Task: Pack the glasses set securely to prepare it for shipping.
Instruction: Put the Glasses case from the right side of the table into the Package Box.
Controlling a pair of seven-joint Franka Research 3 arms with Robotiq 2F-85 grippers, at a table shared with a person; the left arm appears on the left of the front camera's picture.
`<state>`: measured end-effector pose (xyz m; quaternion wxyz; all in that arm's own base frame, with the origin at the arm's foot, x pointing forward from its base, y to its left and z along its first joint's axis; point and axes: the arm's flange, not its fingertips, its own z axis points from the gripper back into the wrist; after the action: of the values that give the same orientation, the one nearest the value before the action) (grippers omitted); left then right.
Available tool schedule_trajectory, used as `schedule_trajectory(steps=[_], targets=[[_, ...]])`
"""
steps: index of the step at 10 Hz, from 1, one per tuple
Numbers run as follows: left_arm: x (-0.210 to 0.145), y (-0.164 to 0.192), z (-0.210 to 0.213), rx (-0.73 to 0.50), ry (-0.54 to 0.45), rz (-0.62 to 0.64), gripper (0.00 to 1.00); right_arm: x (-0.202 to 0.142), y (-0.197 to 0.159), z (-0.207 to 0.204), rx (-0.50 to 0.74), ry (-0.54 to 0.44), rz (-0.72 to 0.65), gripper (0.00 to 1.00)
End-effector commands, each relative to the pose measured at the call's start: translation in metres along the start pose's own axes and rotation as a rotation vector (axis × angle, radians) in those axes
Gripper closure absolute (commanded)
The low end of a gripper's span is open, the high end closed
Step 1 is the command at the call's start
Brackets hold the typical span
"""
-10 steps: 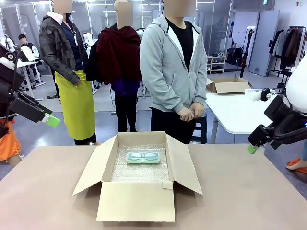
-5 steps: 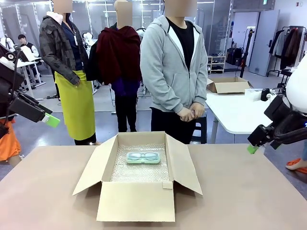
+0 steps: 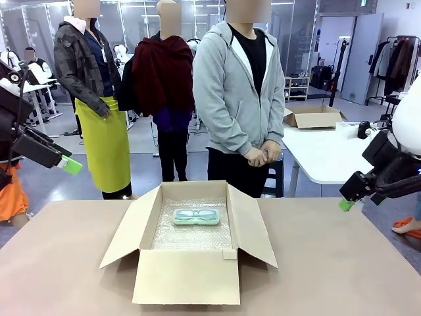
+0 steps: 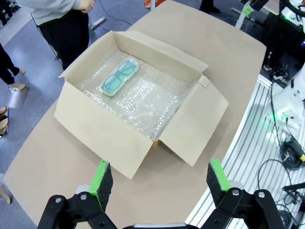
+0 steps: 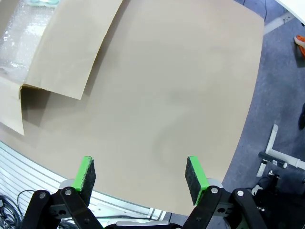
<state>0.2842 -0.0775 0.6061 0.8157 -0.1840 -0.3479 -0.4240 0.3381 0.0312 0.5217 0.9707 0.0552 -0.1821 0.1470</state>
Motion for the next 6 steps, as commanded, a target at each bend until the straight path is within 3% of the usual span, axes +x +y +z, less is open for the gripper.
schedule_trajectory(steps=[1,6], targets=[[-0.0004,-0.0001,0.001,-0.004,-0.004,-0.004,0.0,-0.0009,-0.0011,0.0001,0.0,0.008,0.002,0.05],[-0.0004,-0.0001,0.001,-0.004,-0.004,-0.004,0.0,-0.0009,-0.0011,0.0001,0.0,0.008,0.002,0.05]])
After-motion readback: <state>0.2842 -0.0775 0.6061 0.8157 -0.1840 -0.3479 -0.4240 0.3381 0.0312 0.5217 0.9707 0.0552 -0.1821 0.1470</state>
